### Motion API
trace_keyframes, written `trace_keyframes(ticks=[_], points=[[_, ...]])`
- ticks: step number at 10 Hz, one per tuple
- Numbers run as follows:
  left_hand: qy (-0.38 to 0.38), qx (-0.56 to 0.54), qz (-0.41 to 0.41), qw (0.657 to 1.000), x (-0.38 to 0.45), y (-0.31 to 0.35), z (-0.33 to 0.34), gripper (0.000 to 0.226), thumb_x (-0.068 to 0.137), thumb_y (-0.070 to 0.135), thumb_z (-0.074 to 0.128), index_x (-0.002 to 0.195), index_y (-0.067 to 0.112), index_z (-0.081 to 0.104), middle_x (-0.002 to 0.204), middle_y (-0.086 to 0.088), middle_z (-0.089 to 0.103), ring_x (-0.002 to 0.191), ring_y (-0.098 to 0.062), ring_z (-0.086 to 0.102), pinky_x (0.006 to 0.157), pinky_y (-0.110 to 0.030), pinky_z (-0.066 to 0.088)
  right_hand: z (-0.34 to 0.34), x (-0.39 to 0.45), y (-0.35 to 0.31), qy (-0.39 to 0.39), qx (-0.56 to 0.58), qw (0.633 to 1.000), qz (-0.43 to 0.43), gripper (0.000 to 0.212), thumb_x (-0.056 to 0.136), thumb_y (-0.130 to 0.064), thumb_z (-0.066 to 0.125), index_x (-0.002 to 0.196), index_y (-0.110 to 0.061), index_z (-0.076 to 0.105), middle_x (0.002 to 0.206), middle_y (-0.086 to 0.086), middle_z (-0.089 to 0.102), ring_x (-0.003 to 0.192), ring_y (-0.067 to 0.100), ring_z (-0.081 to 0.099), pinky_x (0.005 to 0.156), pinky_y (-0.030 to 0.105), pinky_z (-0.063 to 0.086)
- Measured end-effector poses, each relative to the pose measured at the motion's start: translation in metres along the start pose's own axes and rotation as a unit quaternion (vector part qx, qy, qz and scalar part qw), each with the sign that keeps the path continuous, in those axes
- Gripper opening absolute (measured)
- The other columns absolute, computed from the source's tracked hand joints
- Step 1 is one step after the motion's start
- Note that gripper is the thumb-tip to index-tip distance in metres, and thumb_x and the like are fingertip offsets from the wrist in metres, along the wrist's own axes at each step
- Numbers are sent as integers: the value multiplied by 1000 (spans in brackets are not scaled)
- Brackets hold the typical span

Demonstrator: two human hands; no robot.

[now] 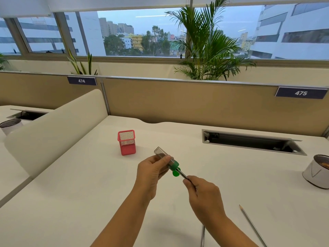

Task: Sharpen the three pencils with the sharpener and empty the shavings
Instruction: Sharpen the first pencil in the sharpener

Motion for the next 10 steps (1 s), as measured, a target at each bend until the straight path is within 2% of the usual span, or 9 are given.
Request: trace_keyframes(ticks=[1, 2, 3, 5, 6, 7, 8, 9, 10], points=[[-33, 11, -12, 999, 2, 1, -4, 7, 83, 5, 62, 87, 4, 68, 84, -10, 76, 86, -27, 71, 84, -31, 54, 3, 2, 4, -192, 293, 884, 310, 30, 92, -25, 54, 67, -15, 65, 48, -4, 40, 38, 6, 32, 40, 18, 27], [-71, -8, -45, 996, 4, 2, -7, 13, 84, 5, 58, 95, 1, 65, 84, -10, 76, 79, -21, 72, 73, -24, 57, 5, -4, -1, -312, 531, 608, 501, 27, 89, -23, 55, 68, -8, 61, 42, -6, 31, 28, 3, 24, 26, 12, 16], [-63, -8, -55, 997, 6, -2, -11, 14, 85, 5, 58, 96, 0, 64, 86, -11, 75, 80, -21, 72, 76, -27, 57, 7, -6, 0, -320, 531, 607, 498, 28, 89, -22, 56, 71, -4, 67, 44, -4, 40, 29, 3, 26, 26, 11, 18], [-8, -43, -53, 998, 12, -5, -15, 10, 84, 3, 59, 93, 1, 65, 81, -11, 75, 77, -24, 73, 77, -29, 57, -2, 16, -4, -164, 179, 949, 202, 12, 84, -27, 64, 82, -16, 61, 72, -3, 57, 58, 9, 47, 53, 17, 38], [5, -58, -43, 997, 13, -3, -13, 11, 83, 3, 60, 94, 1, 64, 81, -11, 75, 82, -26, 71, 84, -32, 54, -7, 16, -6, -69, 34, 996, 38, 8, 85, -24, 66, 86, -17, 65, 74, -4, 64, 64, 12, 57, 56, 15, 44], [9, -63, -34, 997, 11, -3, -8, 11, 84, 4, 60, 94, 1, 64, 90, -14, 72, 91, -29, 68, 87, -34, 52, -10, 14, 0, 44, -116, 988, -88, 16, 82, -30, 62, 82, -18, 72, 60, -5, 68, 46, 12, 58, 39, 22, 47], [-2, -49, -25, 998, 8, -5, -4, 10, 85, 5, 60, 92, 2, 65, 90, -13, 73, 91, -28, 69, 87, -32, 52, -5, 11, -1, 36, -117, 990, -64, 26, 89, -32, 53, 82, -17, 73, 57, -4, 65, 46, 13, 55, 39, 27, 45], [-45, -4, -17, 999, 7, -1, -3, 8, 85, 4, 59, 89, 3, 65, 83, -9, 75, 84, -23, 72, 78, -25, 56, 4, 10, 9, -197, 259, 888, 326, 28, 94, -27, 51, 76, -14, 67, 50, -6, 45, 41, 7, 37, 39, 17, 27], [-75, 17, -26, 997, 9, 5, -2, 9, 85, 4, 58, 92, 3, 65, 84, -9, 75, 80, -21, 72, 71, -22, 57, 8, 2, 6, -298, 522, 623, 501, 30, 94, -25, 50, 71, -9, 61, 44, -6, 35, 31, 4, 24, 29, 13, 15]])
Point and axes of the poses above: each hand's wrist, its own x-axis towards the middle knuckle, its own z-axis out of the palm, y = z × x, the point moved 4 cm from there along x, towards the middle knuckle
